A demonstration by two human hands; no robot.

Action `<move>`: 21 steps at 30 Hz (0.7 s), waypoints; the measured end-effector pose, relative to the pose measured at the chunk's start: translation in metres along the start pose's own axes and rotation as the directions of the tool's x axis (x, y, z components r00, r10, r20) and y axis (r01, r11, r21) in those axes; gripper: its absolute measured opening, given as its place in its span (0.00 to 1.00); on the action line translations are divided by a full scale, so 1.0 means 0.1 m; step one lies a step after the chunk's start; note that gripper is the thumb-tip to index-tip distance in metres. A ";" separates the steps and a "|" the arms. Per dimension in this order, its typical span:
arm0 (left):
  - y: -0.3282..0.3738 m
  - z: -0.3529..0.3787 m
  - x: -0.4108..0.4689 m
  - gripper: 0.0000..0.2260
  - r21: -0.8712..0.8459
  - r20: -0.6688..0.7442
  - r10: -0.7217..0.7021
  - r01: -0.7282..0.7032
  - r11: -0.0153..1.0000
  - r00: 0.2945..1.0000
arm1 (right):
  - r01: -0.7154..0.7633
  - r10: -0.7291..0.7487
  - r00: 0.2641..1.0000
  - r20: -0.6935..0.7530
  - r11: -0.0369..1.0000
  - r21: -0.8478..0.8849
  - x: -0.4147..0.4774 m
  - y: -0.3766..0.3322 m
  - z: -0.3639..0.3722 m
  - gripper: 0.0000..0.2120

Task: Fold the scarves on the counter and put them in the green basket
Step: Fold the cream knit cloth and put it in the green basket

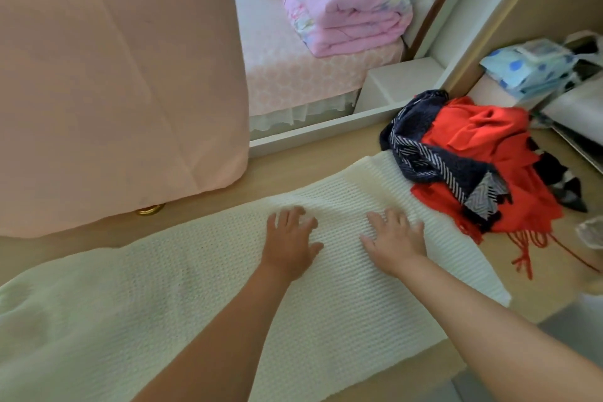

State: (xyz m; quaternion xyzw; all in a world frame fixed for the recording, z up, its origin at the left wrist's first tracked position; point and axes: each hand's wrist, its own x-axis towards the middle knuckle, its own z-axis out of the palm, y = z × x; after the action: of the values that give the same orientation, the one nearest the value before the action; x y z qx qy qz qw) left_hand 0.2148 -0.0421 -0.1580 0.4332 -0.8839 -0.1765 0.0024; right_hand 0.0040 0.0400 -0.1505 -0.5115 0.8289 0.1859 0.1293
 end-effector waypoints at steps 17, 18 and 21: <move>0.34 0.38 0.52 0.26 0.059 -0.152 -0.042 0.052 0.997 0.987 | 0.134 -0.134 0.990 0.043 0.991 -0.006 1.05 0.54 -0.13 0.32; 0.29 0.45 0.40 0.27 0.068 -0.160 -0.052 0.064 0.996 0.986 | 0.126 -0.126 0.992 0.004 0.992 -0.010 0.99 0.47 -0.15 0.32; 0.23 0.61 0.18 0.33 0.098 -0.054 -0.117 0.122 0.988 0.992 | 0.283 -0.264 0.954 -0.141 0.949 0.137 0.70 0.16 -0.11 0.30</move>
State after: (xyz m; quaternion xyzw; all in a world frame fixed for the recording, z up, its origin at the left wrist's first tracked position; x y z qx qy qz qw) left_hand 0.1768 -0.0241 -0.2111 0.4889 -0.8639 -0.1206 -0.0088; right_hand -0.0414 -0.0150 -0.1662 -0.6202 0.7682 0.0694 0.1429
